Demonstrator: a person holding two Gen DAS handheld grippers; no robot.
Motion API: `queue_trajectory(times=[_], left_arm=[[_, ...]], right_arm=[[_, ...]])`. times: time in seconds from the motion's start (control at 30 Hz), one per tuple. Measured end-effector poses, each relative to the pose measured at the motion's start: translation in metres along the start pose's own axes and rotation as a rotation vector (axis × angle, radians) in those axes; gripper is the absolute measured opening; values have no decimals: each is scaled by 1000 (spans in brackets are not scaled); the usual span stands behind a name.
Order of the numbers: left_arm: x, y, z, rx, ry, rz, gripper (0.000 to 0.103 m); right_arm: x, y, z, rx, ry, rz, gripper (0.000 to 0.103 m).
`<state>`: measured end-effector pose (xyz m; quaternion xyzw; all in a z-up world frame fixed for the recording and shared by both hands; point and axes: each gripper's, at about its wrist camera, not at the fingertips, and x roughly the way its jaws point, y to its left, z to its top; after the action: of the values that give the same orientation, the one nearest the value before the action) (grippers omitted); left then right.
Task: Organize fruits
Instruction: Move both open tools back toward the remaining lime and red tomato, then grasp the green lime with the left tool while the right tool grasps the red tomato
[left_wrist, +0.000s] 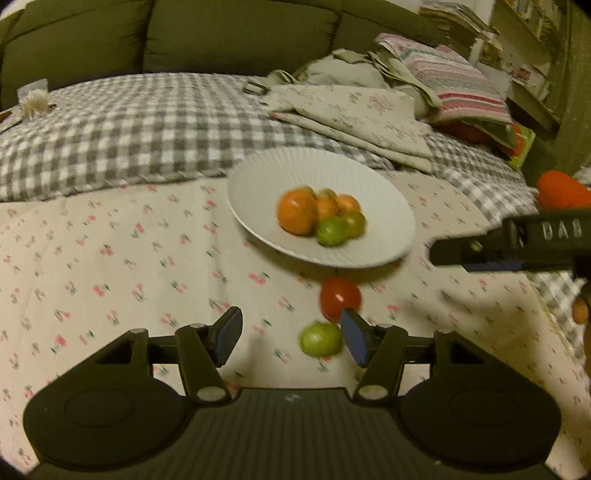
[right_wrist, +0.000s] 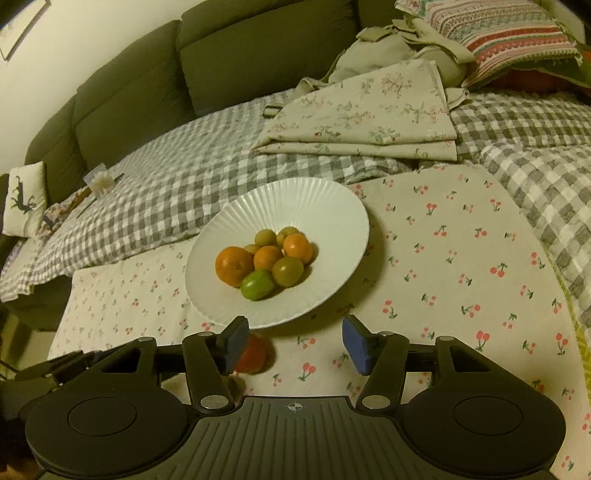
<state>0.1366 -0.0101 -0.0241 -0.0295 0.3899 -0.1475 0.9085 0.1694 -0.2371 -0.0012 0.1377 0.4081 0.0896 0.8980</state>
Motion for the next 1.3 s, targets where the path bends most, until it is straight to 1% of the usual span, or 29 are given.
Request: queue_trajectory(times=[0.1,0.2,0.43,0.6,0.73,0.8,0.87,0.93,1.07,1.2,1.3], left_arm=[[4,-9,-5,31,11,-17,59],[8,-15,-8,58,14,-32,59],[24,-19,-15,89,23,-24,59],[34,-20,-18,96,19,-9,59],[42,-22,-20,106,14,2,57],[45,-22,-21,110,10,4,53],[47,-21,-20,107,10,2,38],[46,-19,-19,94,7,-16,34],[44,-16,-19,85,3,-2,34],[39,-9,-18,54,6,8,34],[31,-3,-17,39,4,33,34]], right_arm=[[-2,6,-2,-13,15,26,64],[-1,9,-4,-33,18,21,67],[5,3,-6,0,44,2,67],[8,6,-9,-11,53,-1,69],[11,6,-10,-18,59,-8,70],[12,6,-11,-20,63,-12,70],[13,6,-11,-22,66,-15,70],[14,6,-12,-23,68,-17,70],[16,6,-12,-24,70,-21,70],[18,4,-12,-22,71,-28,70],[18,3,-13,-22,70,-28,70]])
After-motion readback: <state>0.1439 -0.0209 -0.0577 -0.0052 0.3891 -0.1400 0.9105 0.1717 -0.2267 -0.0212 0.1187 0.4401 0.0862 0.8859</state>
